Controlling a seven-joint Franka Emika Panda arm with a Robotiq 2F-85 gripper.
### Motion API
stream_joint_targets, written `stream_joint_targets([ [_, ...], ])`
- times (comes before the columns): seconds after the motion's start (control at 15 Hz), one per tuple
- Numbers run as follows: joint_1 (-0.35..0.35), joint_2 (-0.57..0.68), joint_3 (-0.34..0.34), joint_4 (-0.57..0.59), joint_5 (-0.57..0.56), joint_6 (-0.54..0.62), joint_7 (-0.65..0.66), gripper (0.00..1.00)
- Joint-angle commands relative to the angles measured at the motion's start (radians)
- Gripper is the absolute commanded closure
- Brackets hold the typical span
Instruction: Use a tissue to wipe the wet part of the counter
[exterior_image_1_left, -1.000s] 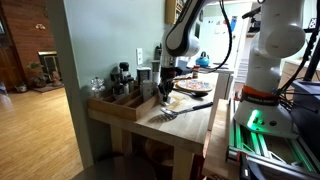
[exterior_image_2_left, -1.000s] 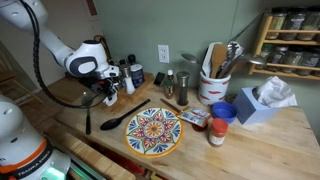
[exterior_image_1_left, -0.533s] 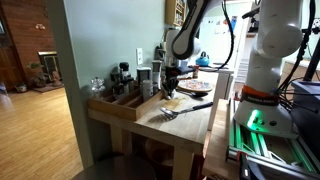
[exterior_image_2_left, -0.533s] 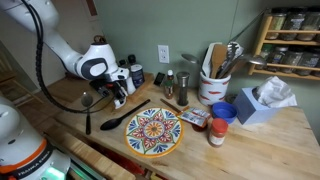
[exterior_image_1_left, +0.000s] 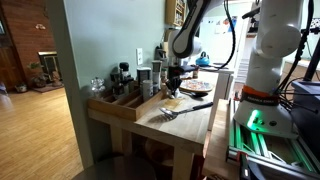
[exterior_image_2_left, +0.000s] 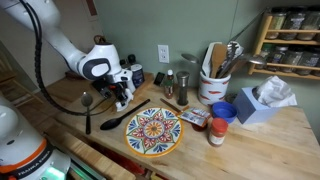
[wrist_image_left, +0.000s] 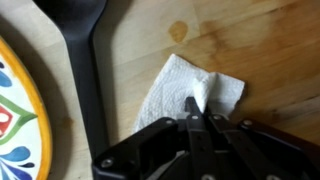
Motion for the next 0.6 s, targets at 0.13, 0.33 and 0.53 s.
stream_joint_targets([
  [0.13,0.048,-0.015,0.107,-0.028,0.298,-0.131,-0.315,0.99],
  [0.33,0.093,-0.023,0.160,-0.022,0.394,-0.204,-0.423,0.99],
  [0.53,0.138,-0.019,0.204,-0.008,0.466,-0.188,-0.449,0.99],
])
